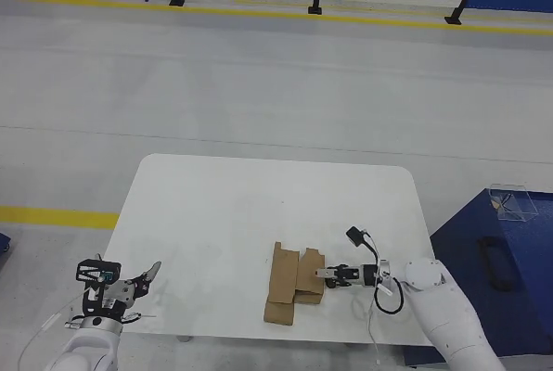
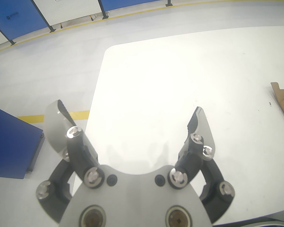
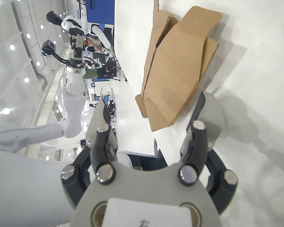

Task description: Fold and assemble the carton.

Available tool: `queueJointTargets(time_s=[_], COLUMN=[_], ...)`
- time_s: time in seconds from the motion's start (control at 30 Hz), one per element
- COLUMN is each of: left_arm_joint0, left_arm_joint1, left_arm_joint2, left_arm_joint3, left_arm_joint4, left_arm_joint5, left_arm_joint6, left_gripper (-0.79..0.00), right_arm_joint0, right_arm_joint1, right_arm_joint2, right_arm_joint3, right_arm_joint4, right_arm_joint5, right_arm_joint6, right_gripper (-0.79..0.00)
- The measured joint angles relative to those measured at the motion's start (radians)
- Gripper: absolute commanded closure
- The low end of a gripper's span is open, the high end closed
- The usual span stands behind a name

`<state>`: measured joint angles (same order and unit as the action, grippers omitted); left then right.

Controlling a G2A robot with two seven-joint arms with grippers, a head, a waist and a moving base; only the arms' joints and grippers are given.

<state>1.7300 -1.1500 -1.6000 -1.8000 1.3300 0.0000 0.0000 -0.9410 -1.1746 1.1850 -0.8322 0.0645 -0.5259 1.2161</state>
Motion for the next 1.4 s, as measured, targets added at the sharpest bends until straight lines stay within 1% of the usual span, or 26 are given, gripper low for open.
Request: queueJointTargets(time_s=[0.03,0.07,0.1,0.13,0.17,0.23,0.27,0.3,0.33,0.4,0.53,0.6,0.7,0.8,0.9,0.97,1.03,1.13,1.23,1.33,1.4], left_arm_joint0=[0.0,0.0,0.0,0.0,0.0,0.0,0.0,0.0,0.0,0.0,0.0,0.0,0.0,0.0,0.0,0.0,0.0,0.0,0.0,0.0,0.0], left_arm_joint1=[0.0,0.0,0.0,0.0,0.0,0.0,0.0,0.0,0.0,0.0,0.0,0.0,0.0,0.0,0.0,0.0,0.0,0.0,0.0,0.0,0.0], left_arm_joint2=[0.0,0.0,0.0,0.0,0.0,0.0,0.0,0.0,0.0,0.0,0.0,0.0,0.0,0.0,0.0,0.0,0.0,0.0,0.0,0.0,0.0], left_arm_joint3=[0.0,0.0,0.0,0.0,0.0,0.0,0.0,0.0,0.0,0.0,0.0,0.0,0.0,0.0,0.0,0.0,0.0,0.0,0.0,0.0,0.0], left_arm_joint4=[0.0,0.0,0.0,0.0,0.0,0.0,0.0,0.0,0.0,0.0,0.0,0.0,0.0,0.0,0.0,0.0,0.0,0.0,0.0,0.0,0.0], left_arm_joint5=[0.0,0.0,0.0,0.0,0.0,0.0,0.0,0.0,0.0,0.0,0.0,0.0,0.0,0.0,0.0,0.0,0.0,0.0,0.0,0.0,0.0], left_arm_joint6=[0.0,0.0,0.0,0.0,0.0,0.0,0.0,0.0,0.0,0.0,0.0,0.0,0.0,0.0,0.0,0.0,0.0,0.0,0.0,0.0,0.0], left_gripper=[-0.785,-0.785,-0.785,-0.785,-0.785,-0.785,-0.785,-0.785,-0.785,-0.785,-0.785,-0.785,-0.785,-0.785,-0.785,-0.785,-0.785,-0.785,-0.785,-0.785,-0.785], right_arm_joint0=[0.013,0.022,0.031,0.04,0.045,0.063,0.074,0.084,0.097,0.114,0.156,0.176,0.192,0.189,0.175,0.165,0.147,0.102,0.065,0.034,0.033], right_arm_joint1=[-0.006,-0.011,-0.016,-0.024,-0.031,-0.045,-0.051,-0.057,-0.065,-0.076,-0.096,-0.095,-0.078,-0.043,-0.007,0.011,0.025,0.038,0.048,0.056,0.057], right_arm_joint2=[-0.017,-0.029,-0.041,-0.059,-0.074,-0.105,-0.116,-0.127,-0.142,-0.162,-0.171,-0.165,-0.147,-0.091,-0.017,0.034,0.083,0.136,0.18,0.208,0.209], right_arm_joint3=[0.022,0.04,0.057,0.074,0.084,0.113,0.129,0.145,0.166,0.194,0.232,0.213,0.11,-0.044,-0.225,-0.374,-0.528,-0.732,-0.885,-0.981,-0.983], right_arm_joint4=[-0.005,-0.012,-0.023,-0.036,-0.034,-0.004,0.003,0.006,0.006,0.015,0.127,0.165,0.225,0.305,0.368,0.396,0.386,0.349,0.343,0.301,0.299], right_arm_joint5=[0.006,0.013,0.022,0.031,0.033,0.036,0.037,0.035,0.031,0.019,-0.053,-0.064,-0.039,0.011,0.084,0.139,0.179,0.229,0.27,0.277,0.276], right_arm_joint6=[-0.019,-0.041,-0.069,-0.108,-0.125,-0.105,-0.094,-0.091,-0.096,-0.096,0.005,0.023,0.039,0.089,0.162,0.21,0.199,0.136,0.108,0.099,0.099], right_gripper=[-0.459,-0.434,-0.36,-0.336,-0.332,-0.302,-0.215,-0.172,0.0,0.0,0.0,0.0,0.0,0.0,0.0,0.0,0.0,0.0,0.0,0.0,0.0])
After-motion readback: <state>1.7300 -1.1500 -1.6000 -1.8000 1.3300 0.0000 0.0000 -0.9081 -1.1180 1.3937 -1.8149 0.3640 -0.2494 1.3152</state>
